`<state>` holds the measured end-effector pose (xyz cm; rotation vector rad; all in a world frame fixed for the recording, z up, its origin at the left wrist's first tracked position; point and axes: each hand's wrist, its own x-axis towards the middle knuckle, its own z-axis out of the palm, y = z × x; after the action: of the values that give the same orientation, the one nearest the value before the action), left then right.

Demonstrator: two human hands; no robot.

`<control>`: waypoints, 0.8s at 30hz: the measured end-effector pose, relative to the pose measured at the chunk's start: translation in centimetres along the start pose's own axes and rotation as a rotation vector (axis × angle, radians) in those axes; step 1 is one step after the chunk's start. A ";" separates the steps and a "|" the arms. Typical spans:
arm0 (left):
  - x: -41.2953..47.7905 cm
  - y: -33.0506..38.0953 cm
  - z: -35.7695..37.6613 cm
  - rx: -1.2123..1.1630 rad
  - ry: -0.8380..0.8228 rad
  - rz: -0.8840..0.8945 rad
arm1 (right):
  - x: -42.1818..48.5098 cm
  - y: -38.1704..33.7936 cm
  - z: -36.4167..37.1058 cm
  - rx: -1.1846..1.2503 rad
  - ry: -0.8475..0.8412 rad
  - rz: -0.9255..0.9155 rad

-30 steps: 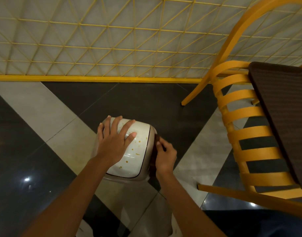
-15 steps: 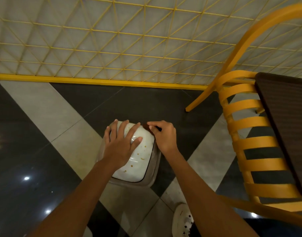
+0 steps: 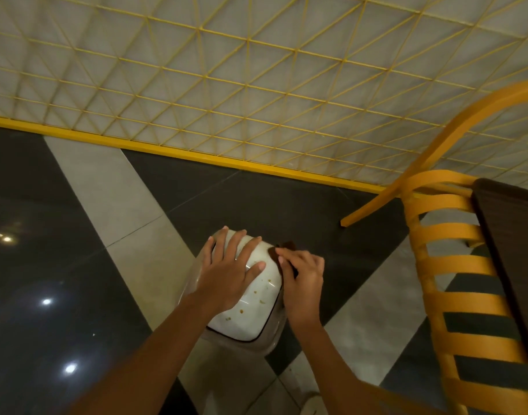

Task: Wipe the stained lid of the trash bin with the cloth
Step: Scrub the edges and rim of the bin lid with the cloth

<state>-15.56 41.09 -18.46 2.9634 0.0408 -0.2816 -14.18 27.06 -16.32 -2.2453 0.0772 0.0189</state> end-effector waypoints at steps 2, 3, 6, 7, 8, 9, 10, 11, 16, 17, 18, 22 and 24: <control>-0.1 -0.1 0.3 0.007 0.013 -0.004 | -2.1 0.1 0.0 -0.016 0.064 -0.065; -0.1 -0.1 0.3 0.002 0.016 0.004 | -2.7 0.3 0.1 -0.026 0.076 -0.094; 0.1 0.0 -0.1 -0.030 -0.018 0.017 | -1.6 0.4 -0.1 -0.035 0.027 -0.085; 0.0 0.0 -0.2 -0.033 -0.026 0.005 | -0.7 0.4 -0.2 -0.035 0.004 -0.065; 0.0 0.1 -0.2 -0.026 -0.028 -0.002 | 0.1 0.3 -0.2 -0.036 -0.016 -0.041; 0.0 0.1 -0.2 -0.024 -0.046 -0.010 | 0.6 0.3 -0.3 -0.039 -0.028 -0.020; 0.1 0.1 -0.2 -0.026 -0.040 -0.007 | 0.8 0.3 -0.2 -0.042 -0.032 -0.008; 0.0 0.1 -0.2 -0.032 -0.017 0.002 | 0.6 0.3 -0.2 -0.039 -0.024 -0.010; -0.1 0.1 0.2 -0.052 -0.026 0.006 | -3.3 1.2 -0.2 -0.017 0.057 -0.145; -0.1 0.1 0.3 -0.055 -0.024 0.005 | -3.6 1.5 -0.3 -0.032 0.045 -0.175; 0.0 0.1 0.3 -0.064 -0.024 0.007 | -3.5 1.7 -0.4 -0.054 0.036 -0.209; 0.0 0.1 -0.2 -0.116 -0.062 0.006 | -1.0 1.3 -1.0 -0.115 0.010 -0.234; -0.1 0.2 -0.4 -0.124 -0.063 0.004 | -0.5 1.1 -1.0 -0.093 0.020 -0.188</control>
<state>-15.53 40.97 -18.00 2.8293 0.0428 -0.3579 -14.80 25.66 -16.50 -2.3370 -0.1269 -0.1030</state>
